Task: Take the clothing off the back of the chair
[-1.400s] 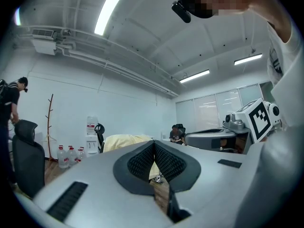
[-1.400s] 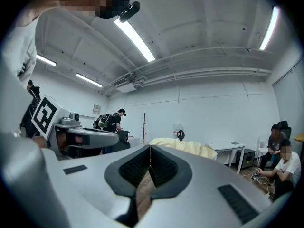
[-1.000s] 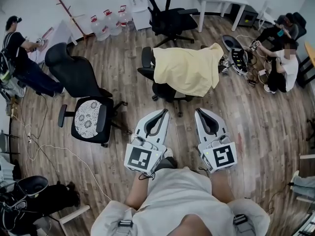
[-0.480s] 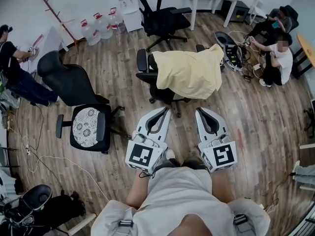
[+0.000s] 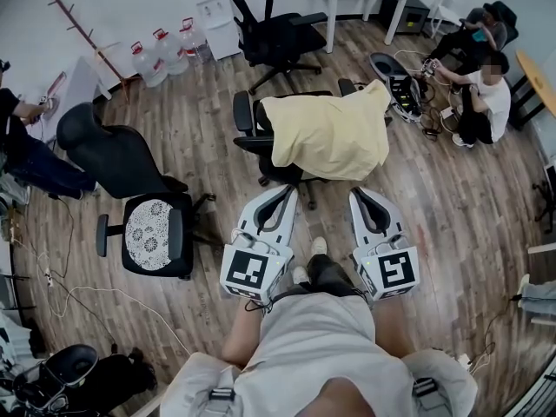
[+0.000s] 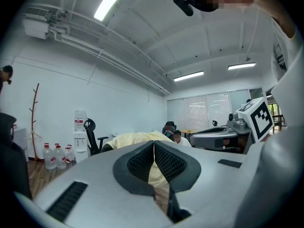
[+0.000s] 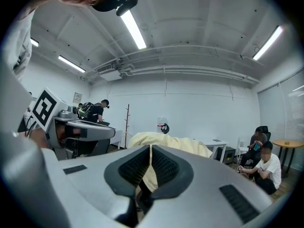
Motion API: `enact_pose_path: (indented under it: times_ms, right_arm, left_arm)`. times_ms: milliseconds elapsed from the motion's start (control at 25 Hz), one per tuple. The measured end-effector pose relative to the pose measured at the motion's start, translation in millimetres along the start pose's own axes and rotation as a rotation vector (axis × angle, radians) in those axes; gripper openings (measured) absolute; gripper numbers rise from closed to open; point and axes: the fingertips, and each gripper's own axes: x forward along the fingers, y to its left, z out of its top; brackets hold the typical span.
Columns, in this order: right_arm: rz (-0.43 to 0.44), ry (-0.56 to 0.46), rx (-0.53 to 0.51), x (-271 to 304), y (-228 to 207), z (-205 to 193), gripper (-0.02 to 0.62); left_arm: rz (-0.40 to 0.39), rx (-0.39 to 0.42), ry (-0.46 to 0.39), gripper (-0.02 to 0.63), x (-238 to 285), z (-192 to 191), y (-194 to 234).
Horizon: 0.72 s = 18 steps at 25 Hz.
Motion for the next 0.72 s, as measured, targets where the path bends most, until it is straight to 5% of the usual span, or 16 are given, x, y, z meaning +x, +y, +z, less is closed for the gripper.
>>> enact_pose_path:
  times_ms: [720]
  right_arm:
    - [-0.011,0.036,-0.005,27.0,-33.2,-13.4,0.023]
  left_arm:
    - [0.005,-0.003,0.032,0.02,34.4,-14.0,12.6]
